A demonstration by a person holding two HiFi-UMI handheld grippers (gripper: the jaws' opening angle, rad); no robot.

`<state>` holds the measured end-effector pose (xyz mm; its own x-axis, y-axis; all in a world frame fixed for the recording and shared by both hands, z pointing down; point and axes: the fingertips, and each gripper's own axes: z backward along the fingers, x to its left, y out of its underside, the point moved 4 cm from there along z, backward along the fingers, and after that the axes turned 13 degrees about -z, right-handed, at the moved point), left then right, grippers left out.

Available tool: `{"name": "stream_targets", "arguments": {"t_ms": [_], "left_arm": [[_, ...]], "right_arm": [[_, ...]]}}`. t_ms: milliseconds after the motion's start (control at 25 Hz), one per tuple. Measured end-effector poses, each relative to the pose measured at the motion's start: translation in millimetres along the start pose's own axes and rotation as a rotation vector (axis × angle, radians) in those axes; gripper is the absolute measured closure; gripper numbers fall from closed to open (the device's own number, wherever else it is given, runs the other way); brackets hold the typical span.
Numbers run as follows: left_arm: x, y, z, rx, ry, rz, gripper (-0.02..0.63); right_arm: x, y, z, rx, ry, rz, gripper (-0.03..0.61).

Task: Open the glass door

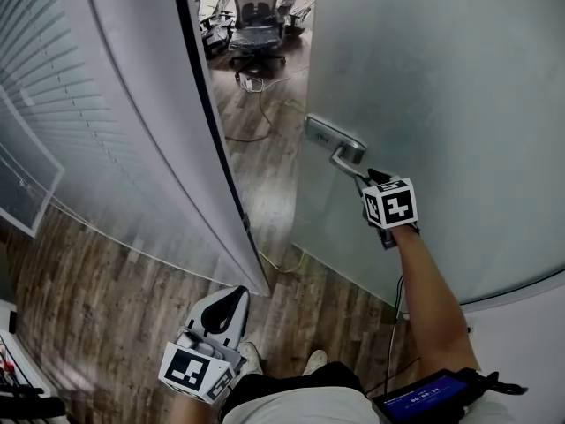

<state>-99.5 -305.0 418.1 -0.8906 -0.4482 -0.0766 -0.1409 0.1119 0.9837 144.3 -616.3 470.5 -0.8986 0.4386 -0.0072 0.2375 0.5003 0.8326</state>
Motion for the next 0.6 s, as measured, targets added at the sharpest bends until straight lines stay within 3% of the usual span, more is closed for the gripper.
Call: {"name": "stream_targets", "arguments": {"t_ms": [600], "left_arm": [[1.8, 0.9, 7.5, 0.023, -0.037, -0.002, 0.615]], "right_arm": [[-31.4, -19.0, -22.0, -0.003, 0.040, -0.030, 0.446]]}}
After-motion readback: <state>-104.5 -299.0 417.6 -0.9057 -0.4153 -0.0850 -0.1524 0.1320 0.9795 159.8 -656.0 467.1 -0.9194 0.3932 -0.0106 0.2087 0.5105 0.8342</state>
